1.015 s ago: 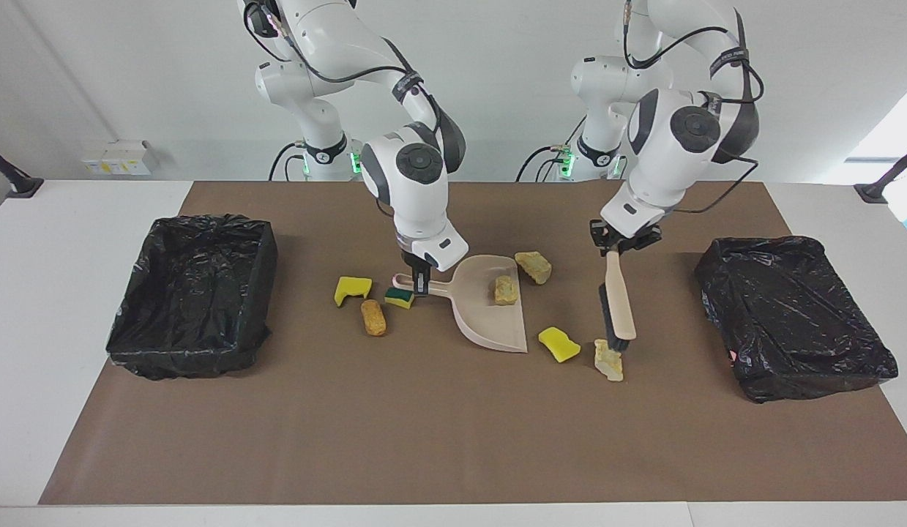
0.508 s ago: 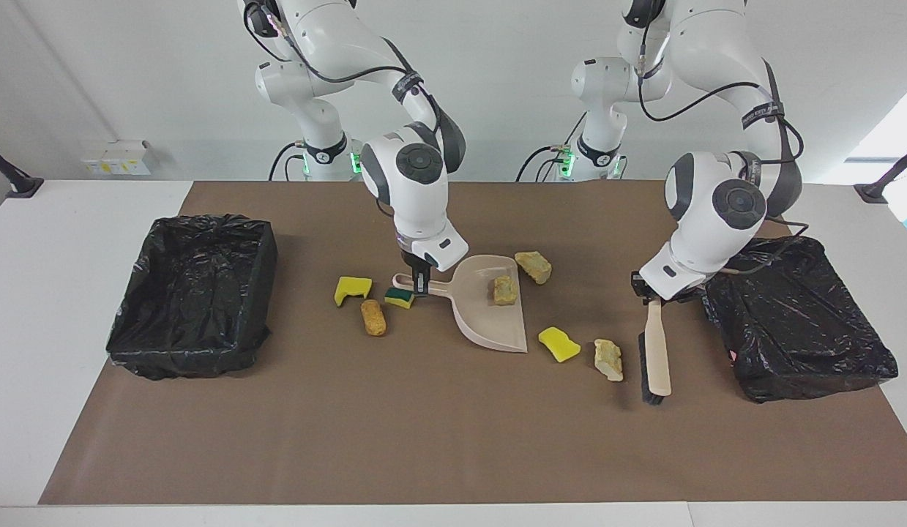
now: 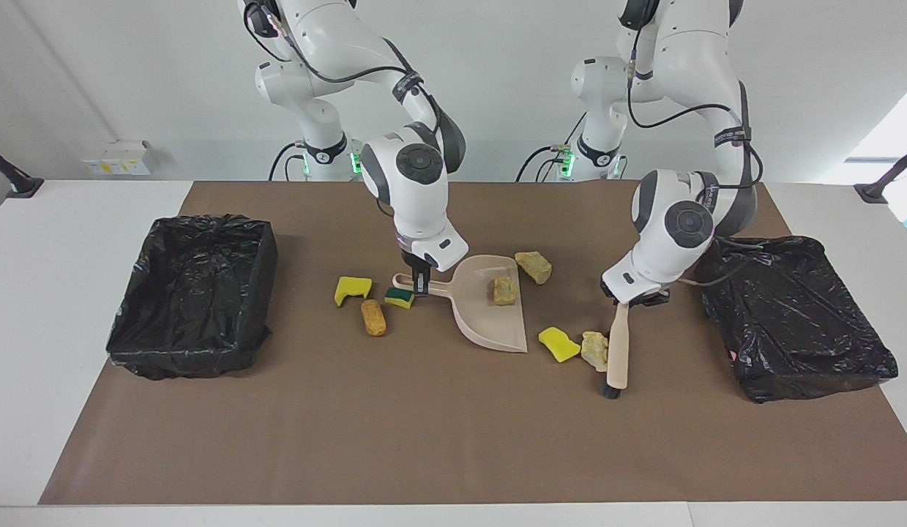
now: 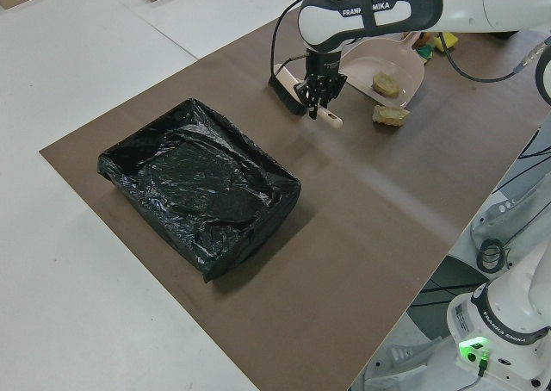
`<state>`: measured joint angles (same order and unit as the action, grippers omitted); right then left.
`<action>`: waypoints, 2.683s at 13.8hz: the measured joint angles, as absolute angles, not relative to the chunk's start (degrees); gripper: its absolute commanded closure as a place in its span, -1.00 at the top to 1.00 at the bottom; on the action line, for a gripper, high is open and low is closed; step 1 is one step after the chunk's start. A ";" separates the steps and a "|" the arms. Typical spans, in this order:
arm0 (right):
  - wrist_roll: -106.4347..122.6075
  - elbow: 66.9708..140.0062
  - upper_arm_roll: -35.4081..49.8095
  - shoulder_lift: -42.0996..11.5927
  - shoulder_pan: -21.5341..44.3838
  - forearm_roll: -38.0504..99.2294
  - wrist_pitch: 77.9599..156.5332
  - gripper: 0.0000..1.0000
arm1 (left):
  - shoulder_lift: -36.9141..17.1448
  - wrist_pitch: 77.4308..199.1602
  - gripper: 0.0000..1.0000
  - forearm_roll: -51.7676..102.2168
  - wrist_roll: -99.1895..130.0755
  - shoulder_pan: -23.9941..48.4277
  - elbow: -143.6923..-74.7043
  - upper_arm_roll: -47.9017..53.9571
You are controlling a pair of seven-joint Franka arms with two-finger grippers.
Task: Sweep and dump trash in bin
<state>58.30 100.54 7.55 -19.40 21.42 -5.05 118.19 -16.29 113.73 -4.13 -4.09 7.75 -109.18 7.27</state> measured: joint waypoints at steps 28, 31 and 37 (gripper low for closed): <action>56.36 122.36 7.70 -5.28 24.79 -5.08 125.16 -1.00 | 7.91 114.35 -1.00 16.33 37.36 29.33 -135.28 7.36; 52.96 123.19 7.66 -4.59 25.97 -5.09 125.10 -1.00 | 8.06 114.59 -1.00 16.34 28.94 30.76 -135.11 7.37; 52.67 123.22 7.67 -4.53 26.09 -5.08 124.98 -1.00 | 8.23 105.71 -1.00 16.39 18.94 31.09 -128.12 6.26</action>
<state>52.67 123.22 7.67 -4.53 26.09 -5.08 124.98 8.23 105.71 16.39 18.94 31.09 -128.12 6.26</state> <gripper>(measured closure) 0.687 0.744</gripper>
